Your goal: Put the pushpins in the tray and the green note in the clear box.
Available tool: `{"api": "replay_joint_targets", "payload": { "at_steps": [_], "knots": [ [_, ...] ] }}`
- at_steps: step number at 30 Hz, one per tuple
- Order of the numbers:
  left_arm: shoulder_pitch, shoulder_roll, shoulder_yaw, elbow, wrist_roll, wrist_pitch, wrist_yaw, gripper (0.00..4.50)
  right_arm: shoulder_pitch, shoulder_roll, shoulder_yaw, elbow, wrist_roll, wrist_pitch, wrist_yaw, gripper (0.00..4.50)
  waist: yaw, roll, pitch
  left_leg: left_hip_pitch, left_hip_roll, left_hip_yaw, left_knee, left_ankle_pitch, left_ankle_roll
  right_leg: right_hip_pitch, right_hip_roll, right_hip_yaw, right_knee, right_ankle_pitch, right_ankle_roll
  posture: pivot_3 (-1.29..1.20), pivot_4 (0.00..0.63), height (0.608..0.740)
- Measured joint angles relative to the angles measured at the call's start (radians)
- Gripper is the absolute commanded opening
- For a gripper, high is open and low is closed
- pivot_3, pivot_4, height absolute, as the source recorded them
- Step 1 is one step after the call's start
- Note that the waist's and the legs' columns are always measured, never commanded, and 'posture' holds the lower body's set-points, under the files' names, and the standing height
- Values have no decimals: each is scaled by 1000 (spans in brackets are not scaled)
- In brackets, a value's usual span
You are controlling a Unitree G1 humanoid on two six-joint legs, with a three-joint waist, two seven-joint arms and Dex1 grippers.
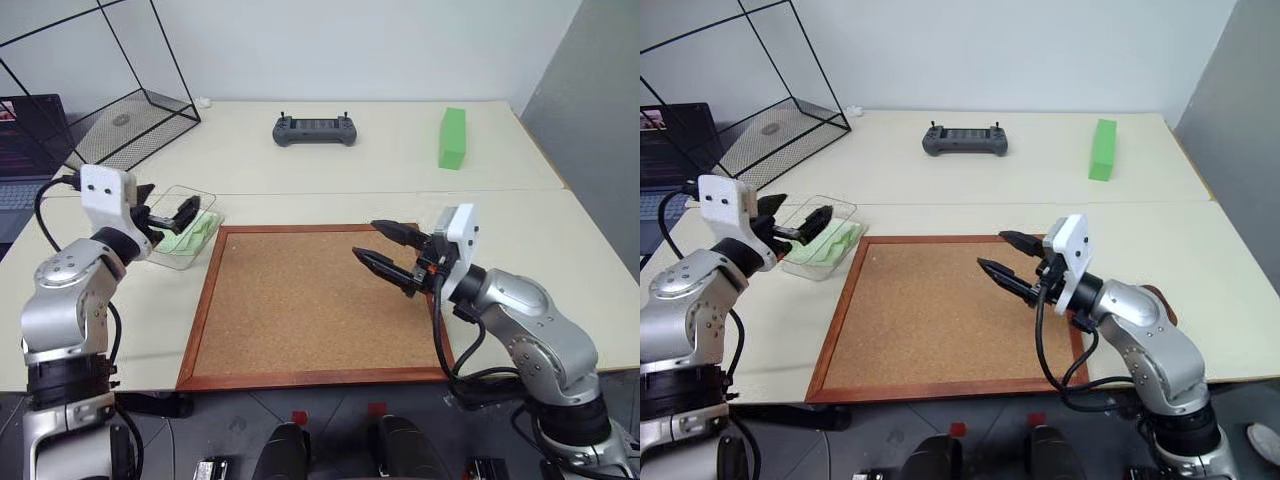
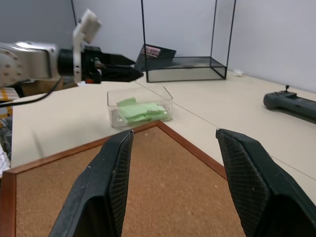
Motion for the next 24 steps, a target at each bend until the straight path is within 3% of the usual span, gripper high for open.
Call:
{"api": "replay_joint_targets", "payload": {
  "at_steps": [2, 5, 10, 18, 24],
  "knots": [
    [53, -54, -13, -99, -12, 30, 36, 4455, 34, 0, -10, -9, -44, 1, -62, 2835, 0, 0, 0, 0, 0, 0, 0, 0, 0, 0, -1, 2, 0, 0, 0, 0, 150, 740],
    [129, -137, -43, -204, -23, 77, 101, 4500, 104, 6, -14, -19, -147, 1, -166, 3294, 1, 0, 0, 0, 0, 1, 0, 0, 0, 0, 0, 3, 0, 0, 0, 0, 150, 740],
    [214, -253, -83, -318, -17, 114, 215, 4500, 224, 67, -7, -61, -288, 1, -332, 4460, -1, 0, 0, 1, 1, 2, 0, 0, 0, 0, 1, 4, 1, 0, 0, 0, 150, 740],
    [399, -324, -150, -400, 78, 71, 307, 4500, 394, 186, -2, -122, -432, 0, -508, 4460, 0, 0, 0, 2, 0, 3, 0, 0, 0, 1, 2, 6, 0, 0, 0, 0, 150, 740],
    [449, -374, -204, -442, 149, 22, 364, 4500, 453, 229, 3, -138, -479, -6, -546, 4460, 0, 0, 0, 2, 0, 5, 0, 0, 0, 1, 6, 6, -1, -2, 2, 0, 150, 740]
  ]
}}
